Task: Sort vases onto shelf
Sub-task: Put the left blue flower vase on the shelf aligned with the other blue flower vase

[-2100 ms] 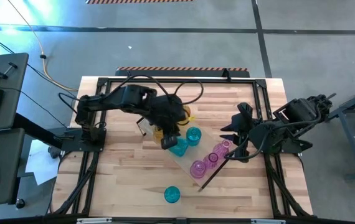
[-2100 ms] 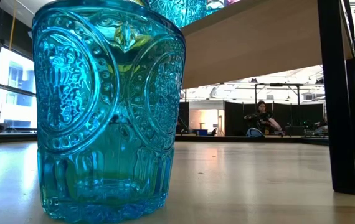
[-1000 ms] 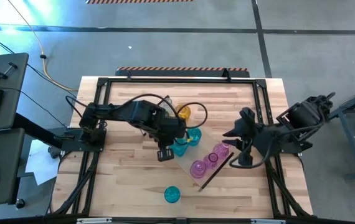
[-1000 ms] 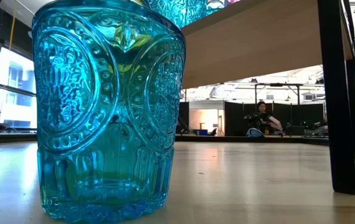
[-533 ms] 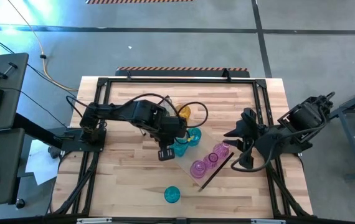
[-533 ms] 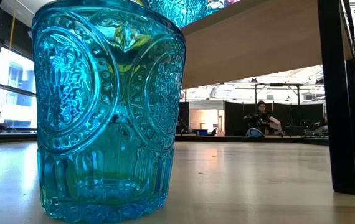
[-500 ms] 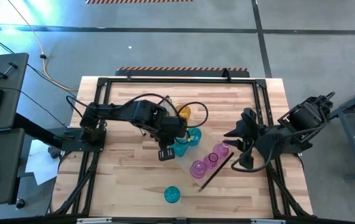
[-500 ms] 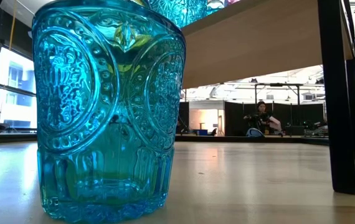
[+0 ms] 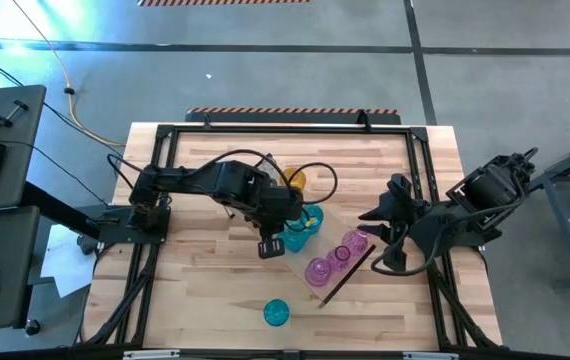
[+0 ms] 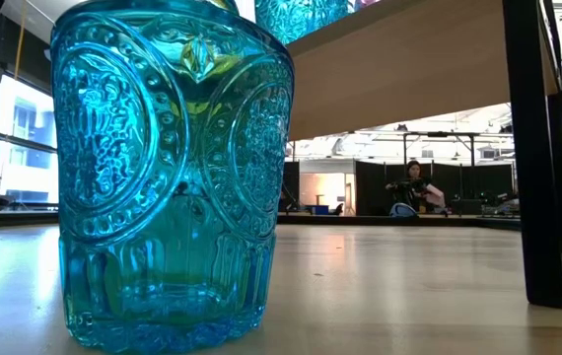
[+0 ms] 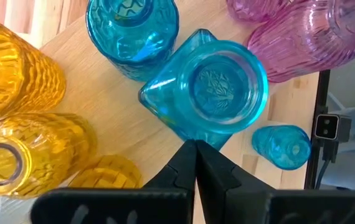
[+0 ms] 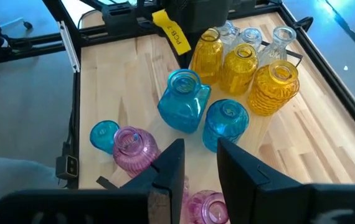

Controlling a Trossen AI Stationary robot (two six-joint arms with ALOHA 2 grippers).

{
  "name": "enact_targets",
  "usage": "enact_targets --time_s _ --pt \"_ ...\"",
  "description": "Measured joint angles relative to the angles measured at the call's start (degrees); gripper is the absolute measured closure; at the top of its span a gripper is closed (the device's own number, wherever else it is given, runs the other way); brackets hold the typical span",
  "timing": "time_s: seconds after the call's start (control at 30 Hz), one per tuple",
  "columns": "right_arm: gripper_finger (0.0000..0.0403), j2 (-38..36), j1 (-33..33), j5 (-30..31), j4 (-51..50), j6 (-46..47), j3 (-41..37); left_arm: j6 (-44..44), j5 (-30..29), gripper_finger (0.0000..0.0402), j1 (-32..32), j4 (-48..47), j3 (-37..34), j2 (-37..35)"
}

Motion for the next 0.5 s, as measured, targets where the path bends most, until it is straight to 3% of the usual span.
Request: enact_targets --time_s 0.37,0.5 --pt "0.0327 0.0 0.0 0.0 0.2 1.4 0.0 -0.3 -0.2 0.0401 0.0 -0.8 0.0 0.0" --pt "0.0327 0.0 0.0 -0.1 0.2 2.4 0.0 -3.2 -3.4 0.0401 -1.2 -3.0 0.0 -1.1"
